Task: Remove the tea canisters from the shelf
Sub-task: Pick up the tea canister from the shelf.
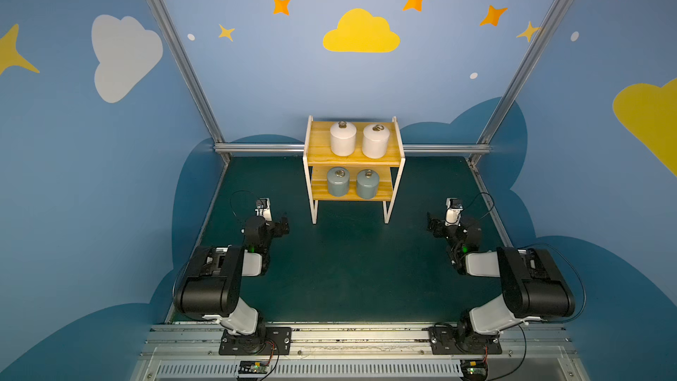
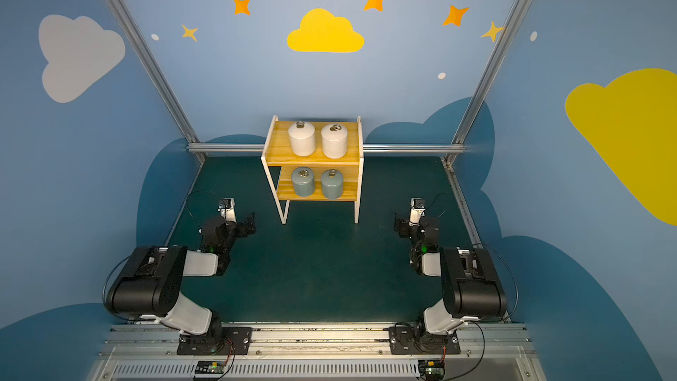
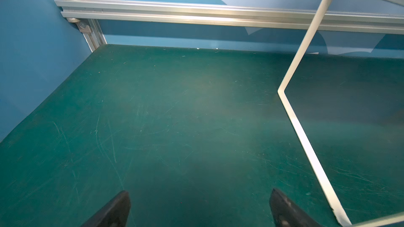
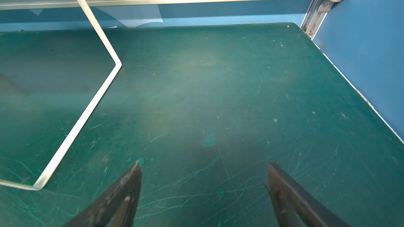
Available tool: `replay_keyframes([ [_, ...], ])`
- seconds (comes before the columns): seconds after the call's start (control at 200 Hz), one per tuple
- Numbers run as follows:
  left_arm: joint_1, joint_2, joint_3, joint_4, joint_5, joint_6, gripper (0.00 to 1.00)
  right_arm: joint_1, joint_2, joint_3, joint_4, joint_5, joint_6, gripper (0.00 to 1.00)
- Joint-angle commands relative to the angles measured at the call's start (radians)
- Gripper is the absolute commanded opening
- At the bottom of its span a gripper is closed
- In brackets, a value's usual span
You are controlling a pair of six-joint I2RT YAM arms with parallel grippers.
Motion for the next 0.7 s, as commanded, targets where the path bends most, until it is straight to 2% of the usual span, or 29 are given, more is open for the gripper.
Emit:
replay_keyframes([
  [0.0,0.000,0.001,0.004,0.014,0.010,0.014,1.00,0.000,0.010,0.008,0.027,-0.006,-0.002,0.92],
  [0.696,-0.006,0.009,0.012,0.005,0.009,0.024,1.00,-0.004,0.011,0.009,0.024,-0.010,-0.001,0.92],
])
